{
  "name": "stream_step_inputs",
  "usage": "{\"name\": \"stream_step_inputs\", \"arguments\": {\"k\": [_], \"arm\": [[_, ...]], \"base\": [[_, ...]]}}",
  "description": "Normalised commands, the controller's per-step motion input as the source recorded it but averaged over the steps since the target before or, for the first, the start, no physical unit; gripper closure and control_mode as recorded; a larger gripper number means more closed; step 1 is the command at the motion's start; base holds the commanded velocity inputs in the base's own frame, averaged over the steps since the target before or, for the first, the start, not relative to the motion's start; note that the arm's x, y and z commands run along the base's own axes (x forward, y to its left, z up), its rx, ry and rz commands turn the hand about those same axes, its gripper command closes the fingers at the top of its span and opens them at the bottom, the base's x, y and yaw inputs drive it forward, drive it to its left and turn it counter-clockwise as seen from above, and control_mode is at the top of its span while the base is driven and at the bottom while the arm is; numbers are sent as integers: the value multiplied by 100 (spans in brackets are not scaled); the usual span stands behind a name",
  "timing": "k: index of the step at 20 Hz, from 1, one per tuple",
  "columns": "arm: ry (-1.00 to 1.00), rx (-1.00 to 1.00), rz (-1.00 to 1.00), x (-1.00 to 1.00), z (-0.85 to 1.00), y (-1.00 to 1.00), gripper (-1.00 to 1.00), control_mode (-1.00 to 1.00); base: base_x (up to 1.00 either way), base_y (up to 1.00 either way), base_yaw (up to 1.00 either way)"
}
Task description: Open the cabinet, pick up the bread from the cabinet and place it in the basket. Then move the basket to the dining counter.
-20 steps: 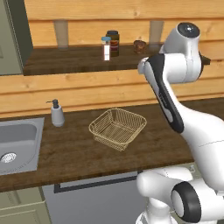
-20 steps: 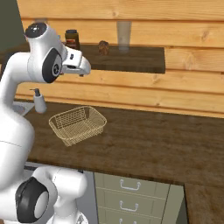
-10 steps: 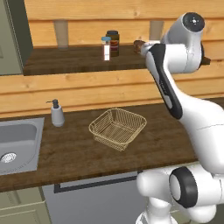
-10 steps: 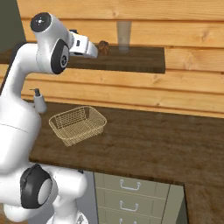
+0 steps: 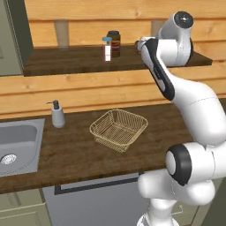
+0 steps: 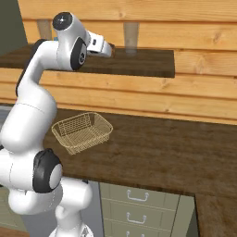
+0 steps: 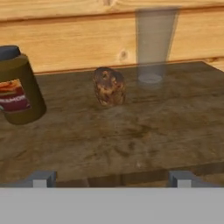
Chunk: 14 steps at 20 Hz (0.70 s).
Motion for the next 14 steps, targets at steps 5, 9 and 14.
{"name": "stream_step_inputs", "arguments": {"k": [5, 9, 14], "arm": [[1, 0, 0, 55, -26, -8, -100, -100], [0, 0, 0, 36, -6, 0, -100, -100], [0, 0, 0, 13, 0, 0, -100, -100]], "base": [[0, 0, 0], [0, 0, 0], [0, 0, 0]]}}
